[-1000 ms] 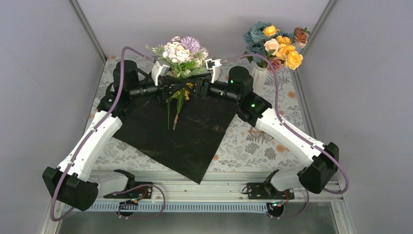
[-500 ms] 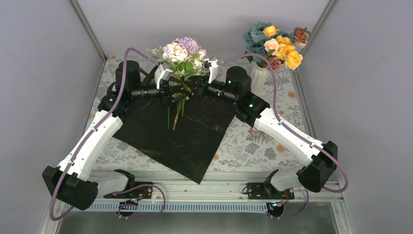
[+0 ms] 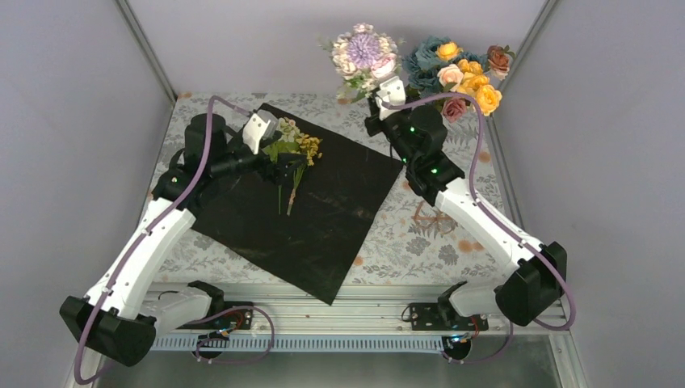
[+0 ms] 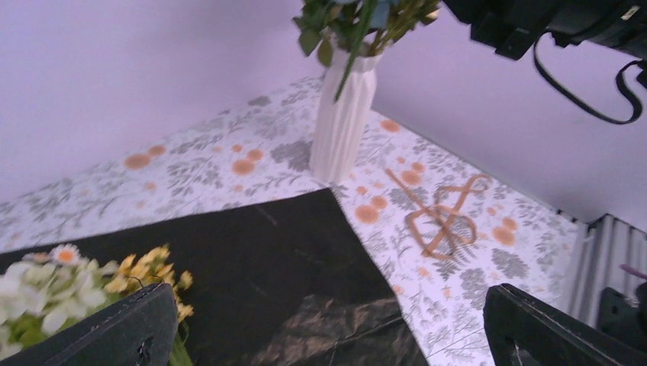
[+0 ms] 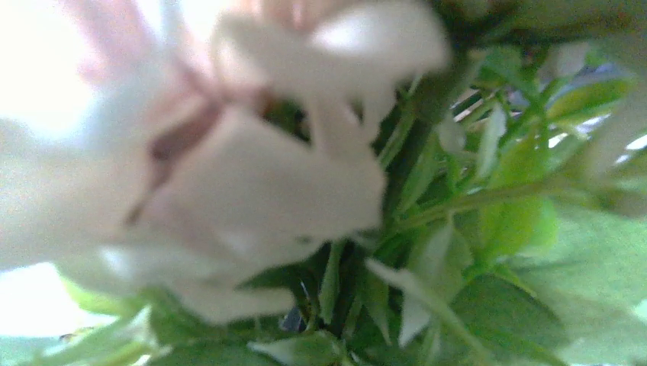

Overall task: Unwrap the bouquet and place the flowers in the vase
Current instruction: Insert the fake flower into the vase.

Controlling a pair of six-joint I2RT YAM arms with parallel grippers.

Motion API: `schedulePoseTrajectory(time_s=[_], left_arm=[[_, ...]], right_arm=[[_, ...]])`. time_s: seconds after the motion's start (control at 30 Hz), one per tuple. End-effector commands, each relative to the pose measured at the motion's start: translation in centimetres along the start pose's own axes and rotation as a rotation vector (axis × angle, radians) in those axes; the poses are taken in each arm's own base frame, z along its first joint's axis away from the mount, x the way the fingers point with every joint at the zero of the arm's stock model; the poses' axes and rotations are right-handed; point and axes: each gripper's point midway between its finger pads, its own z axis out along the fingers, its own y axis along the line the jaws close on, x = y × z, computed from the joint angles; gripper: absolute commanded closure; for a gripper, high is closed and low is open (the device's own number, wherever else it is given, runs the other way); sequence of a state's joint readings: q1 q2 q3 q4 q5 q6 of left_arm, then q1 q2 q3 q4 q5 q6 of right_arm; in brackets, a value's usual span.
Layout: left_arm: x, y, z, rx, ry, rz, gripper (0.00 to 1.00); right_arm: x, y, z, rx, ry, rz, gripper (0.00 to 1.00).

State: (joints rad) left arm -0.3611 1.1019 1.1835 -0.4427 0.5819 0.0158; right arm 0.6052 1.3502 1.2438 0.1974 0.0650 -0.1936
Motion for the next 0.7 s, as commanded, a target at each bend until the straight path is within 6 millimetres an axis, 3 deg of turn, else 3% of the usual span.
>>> schedulePoseTrajectory(time_s=[0.0, 0.37, 0.53, 0.67], left_arm=[[2.1, 2.2, -0.5, -0.144, 0.028, 0.005, 0.00], [3.9, 3.3, -1.9, -0.250, 0.001, 0.024, 0.00], [4.4, 3.4, -1.8, -0.253, 0.018, 0.018, 0.00], [4.3, 3.6, -2.0, -0.267, 0.016, 0.021, 0.00]], right_arm=[[-2.7, -4.6, -1.8, 0.181, -0.190, -0.148, 0.96], [-1.0, -10.8, -4.4, 0.301, -0.258, -0.201, 0.96], [-0.3, -12.7, -4.4, 0.328, -0.251, -0.203, 0.96], [0.4, -13.1, -3.8, 0.317, -0.245, -0.184, 0.96]])
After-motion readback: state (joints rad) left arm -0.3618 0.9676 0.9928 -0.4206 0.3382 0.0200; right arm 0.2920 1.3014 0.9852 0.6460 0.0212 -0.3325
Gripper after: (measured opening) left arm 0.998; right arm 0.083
